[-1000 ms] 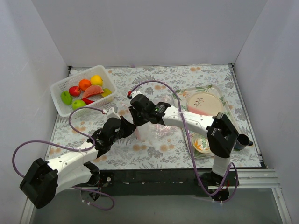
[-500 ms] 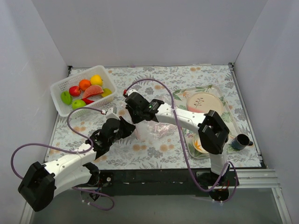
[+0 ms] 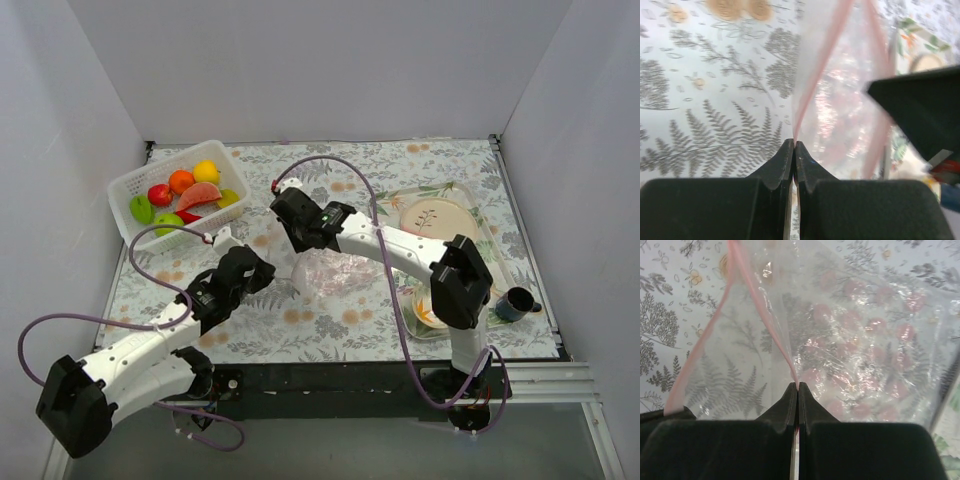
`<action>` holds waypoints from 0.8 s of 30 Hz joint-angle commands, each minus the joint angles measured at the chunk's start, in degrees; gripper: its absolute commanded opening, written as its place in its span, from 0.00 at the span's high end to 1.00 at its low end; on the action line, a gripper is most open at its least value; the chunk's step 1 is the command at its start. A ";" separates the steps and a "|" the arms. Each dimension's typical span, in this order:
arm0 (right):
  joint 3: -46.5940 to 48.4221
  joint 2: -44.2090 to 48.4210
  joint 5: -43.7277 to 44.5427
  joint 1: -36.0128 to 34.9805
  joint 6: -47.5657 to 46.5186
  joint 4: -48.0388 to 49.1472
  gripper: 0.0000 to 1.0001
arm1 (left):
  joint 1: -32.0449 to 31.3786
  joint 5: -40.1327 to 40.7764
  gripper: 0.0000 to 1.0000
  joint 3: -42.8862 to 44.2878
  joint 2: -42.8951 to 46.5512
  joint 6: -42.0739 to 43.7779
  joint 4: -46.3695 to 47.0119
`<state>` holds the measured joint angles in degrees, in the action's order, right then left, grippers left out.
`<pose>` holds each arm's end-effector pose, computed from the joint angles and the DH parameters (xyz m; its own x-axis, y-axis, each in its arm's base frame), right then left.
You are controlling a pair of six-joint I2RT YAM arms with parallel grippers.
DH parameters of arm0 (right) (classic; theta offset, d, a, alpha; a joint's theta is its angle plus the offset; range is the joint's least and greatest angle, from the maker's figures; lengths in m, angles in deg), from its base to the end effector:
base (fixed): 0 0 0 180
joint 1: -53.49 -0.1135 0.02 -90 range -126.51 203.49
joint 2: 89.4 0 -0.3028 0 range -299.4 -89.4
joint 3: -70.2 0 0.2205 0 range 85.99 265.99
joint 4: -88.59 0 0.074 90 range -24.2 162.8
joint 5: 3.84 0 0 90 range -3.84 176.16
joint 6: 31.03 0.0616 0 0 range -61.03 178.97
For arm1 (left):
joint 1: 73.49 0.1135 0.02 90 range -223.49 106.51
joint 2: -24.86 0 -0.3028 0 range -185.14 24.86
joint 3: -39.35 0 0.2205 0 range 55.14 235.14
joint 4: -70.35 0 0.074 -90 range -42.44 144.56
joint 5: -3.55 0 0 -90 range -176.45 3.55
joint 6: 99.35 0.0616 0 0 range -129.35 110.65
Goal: Place the food in the zip-top bag and seal the zipper
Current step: Open the zipper of the food storage bag at the center of the board.
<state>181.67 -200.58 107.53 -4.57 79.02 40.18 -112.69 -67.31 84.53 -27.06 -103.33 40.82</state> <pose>0.2505 0.3595 0.2992 -0.5968 -0.3539 -0.7201 -0.4864 0.8733 -0.0260 0.1358 -0.0847 0.2478 -0.3595 -0.9230 -0.1375 -0.4846 0.3106 -0.8178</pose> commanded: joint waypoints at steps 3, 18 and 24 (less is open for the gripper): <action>10.58 9.13 11.50 -0.82 -2.39 -7.01 0.99 | 1.75 12.15 1.00 6.47 -5.46 -3.06 -11.75; 8.39 4.49 11.25 -0.04 -5.81 0.79 0.99 | 5.98 -3.05 0.74 10.15 -6.35 6.88 4.87; 6.63 2.46 6.15 5.50 -5.03 6.25 0.99 | 5.98 -1.74 0.38 12.36 -3.90 5.38 -1.11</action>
<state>188.95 -197.58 115.94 -2.69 73.97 40.60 -106.99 -69.98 94.08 -34.27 -98.06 43.81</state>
